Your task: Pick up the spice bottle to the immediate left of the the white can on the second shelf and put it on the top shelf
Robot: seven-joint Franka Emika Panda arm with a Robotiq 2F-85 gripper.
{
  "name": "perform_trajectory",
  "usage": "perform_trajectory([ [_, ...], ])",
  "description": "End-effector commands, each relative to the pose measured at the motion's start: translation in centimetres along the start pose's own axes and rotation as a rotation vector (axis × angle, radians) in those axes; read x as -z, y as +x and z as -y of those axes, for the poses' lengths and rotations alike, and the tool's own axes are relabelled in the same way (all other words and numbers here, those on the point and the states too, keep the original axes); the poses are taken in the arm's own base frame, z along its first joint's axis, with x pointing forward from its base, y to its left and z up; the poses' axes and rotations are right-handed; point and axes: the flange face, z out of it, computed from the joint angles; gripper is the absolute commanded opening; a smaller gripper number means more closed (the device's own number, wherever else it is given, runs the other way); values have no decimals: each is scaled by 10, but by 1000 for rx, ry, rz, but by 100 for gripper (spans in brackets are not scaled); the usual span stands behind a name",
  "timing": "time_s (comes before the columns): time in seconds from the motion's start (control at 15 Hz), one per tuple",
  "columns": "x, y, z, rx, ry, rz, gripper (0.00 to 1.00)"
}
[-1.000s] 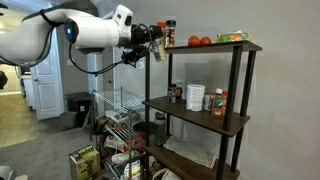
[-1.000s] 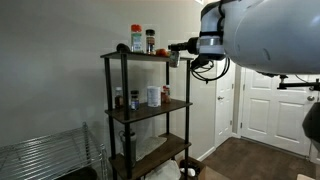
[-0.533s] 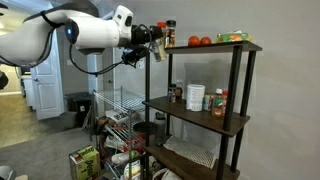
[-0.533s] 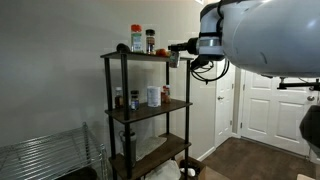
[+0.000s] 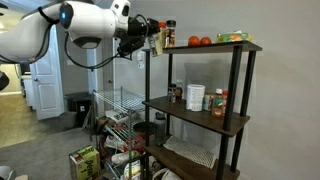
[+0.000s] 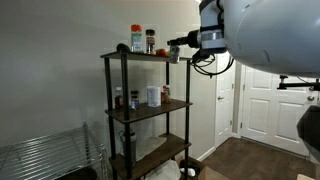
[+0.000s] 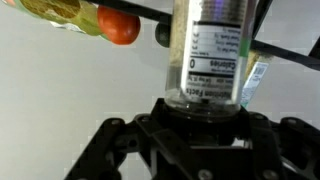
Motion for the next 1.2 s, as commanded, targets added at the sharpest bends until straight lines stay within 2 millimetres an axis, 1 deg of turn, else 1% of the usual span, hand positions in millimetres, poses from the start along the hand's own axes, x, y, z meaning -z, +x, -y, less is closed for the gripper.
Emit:
perform_trajectory([
  [0.0,7,48,4,-2,62,21,35],
  [0.2,2,70,13,-23,131,54,35],
  [0.33,-2,77,15,-33,162,63,35],
  [0.47,-10,81,9,-61,165,62,35],
  [0.8,-29,96,-17,-110,128,44,35],
  [0.93,-39,100,-23,-119,120,44,35],
  [1.13,-59,102,-27,-139,120,51,35],
])
